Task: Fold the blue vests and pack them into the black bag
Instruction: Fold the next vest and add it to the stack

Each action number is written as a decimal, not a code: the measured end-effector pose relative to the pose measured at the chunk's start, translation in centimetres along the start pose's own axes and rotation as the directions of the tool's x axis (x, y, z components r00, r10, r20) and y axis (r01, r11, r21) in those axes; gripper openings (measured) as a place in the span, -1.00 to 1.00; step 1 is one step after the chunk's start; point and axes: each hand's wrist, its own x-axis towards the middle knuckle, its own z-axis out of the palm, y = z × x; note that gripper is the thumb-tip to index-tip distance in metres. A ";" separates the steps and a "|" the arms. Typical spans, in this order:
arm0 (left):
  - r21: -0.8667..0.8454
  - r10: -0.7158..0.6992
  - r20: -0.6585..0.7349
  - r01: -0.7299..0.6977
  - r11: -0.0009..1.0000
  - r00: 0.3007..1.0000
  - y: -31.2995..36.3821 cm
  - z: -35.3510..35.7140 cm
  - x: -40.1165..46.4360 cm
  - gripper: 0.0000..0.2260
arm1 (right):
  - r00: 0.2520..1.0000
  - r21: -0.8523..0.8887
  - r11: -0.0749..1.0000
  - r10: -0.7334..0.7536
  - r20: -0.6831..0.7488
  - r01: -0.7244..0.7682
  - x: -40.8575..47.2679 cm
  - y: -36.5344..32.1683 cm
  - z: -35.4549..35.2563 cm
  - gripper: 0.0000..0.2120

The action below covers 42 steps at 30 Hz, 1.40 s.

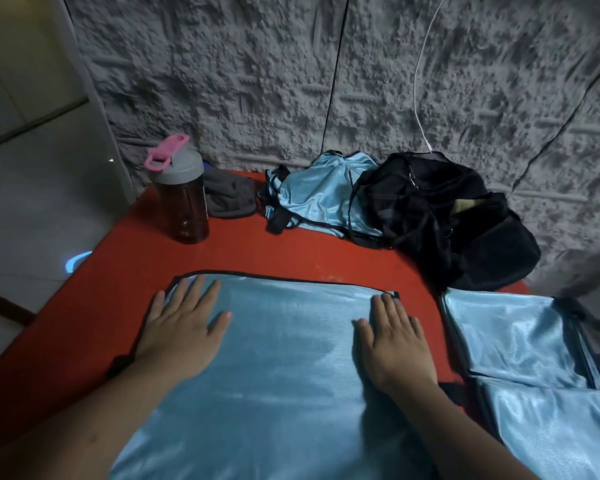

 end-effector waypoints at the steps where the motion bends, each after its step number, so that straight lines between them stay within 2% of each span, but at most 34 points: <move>1: 0.001 -0.010 0.004 0.010 1.000 1.000 0.0 0.1 0.0 -0.36 | 1.000 0.003 1.000 -0.005 0.007 0.005 0.0 0.5 0.0 -0.32; 7: -0.011 -0.066 0.028 0.066 0.998 0.997 -0.3 -0.4 0.0 -0.33 | 0.996 -0.016 0.997 -0.069 0.061 0.070 0.3 1.8 -0.4 -0.29; 10: -0.008 -0.032 0.009 0.032 0.999 0.999 -0.4 -0.9 -0.1 -0.27 | 0.996 -0.005 0.997 -0.082 0.036 0.082 0.1 1.4 -1.4 -0.32; 13: -0.020 0.045 -0.069 -0.046 0.999 0.997 0.5 -1.7 -1.3 -0.24 | 0.987 0.055 0.987 -0.144 -0.076 0.148 -1.5 -1.8 -2.7 -0.23; 15: -0.076 0.093 -0.083 -0.100 0.992 0.992 2.2 -2.2 -3.2 -0.23 | 0.974 0.125 0.967 -0.215 -0.069 0.222 -3.8 -5.1 -2.9 -0.17; 17: -0.101 0.133 -0.062 -0.138 0.985 0.989 4.2 -2.0 -6.1 -0.24 | 0.959 0.218 0.935 -0.283 -0.022 0.281 -7.1 -8.3 -1.5 -0.23; 21: -0.028 0.019 0.024 -0.019 0.999 1.000 5.6 -0.1 -11.5 -0.25 | 0.948 0.137 0.938 -0.319 -0.008 0.317 -12.4 -10.7 2.1 -0.34; 24: -0.012 -0.046 0.001 0.046 0.999 0.999 4.7 0.9 -12.3 -0.28 | 0.950 0.088 0.947 -0.311 0.023 0.308 -13.2 -9.9 2.4 -0.32; 27: -0.017 -0.060 -0.026 0.060 0.998 0.998 4.4 0.9 -12.2 -0.30 | 0.952 0.085 0.949 -0.303 -0.033 0.304 -13.6 -8.6 1.4 -0.31; 29: -0.031 -0.066 -0.027 0.065 0.997 0.997 3.6 0.9 -11.9 -0.31 | 0.962 0.084 0.959 -0.271 -0.015 0.272 -13.8 -7.0 1.3 -0.30; 32: -0.037 -0.044 -0.044 0.043 0.998 0.998 1.4 0.8 -11.5 -0.30 | 0.974 0.038 0.973 -0.227 -0.020 0.227 -13.9 -3.8 0.9 -0.29; 36: -0.027 0.020 -0.036 -0.021 0.999 0.999 -1.9 0.7 -11.7 -0.29 | 0.970 -0.025 0.970 -0.242 -0.002 0.241 -14.2 0.0 0.3 -0.30; 42: -0.030 0.023 -0.049 -0.025 0.999 0.999 -4.0 0.8 -11.5 -0.31 | 0.970 -0.111 0.964 -0.243 0.002 0.241 -14.2 2.7 0.8 -0.30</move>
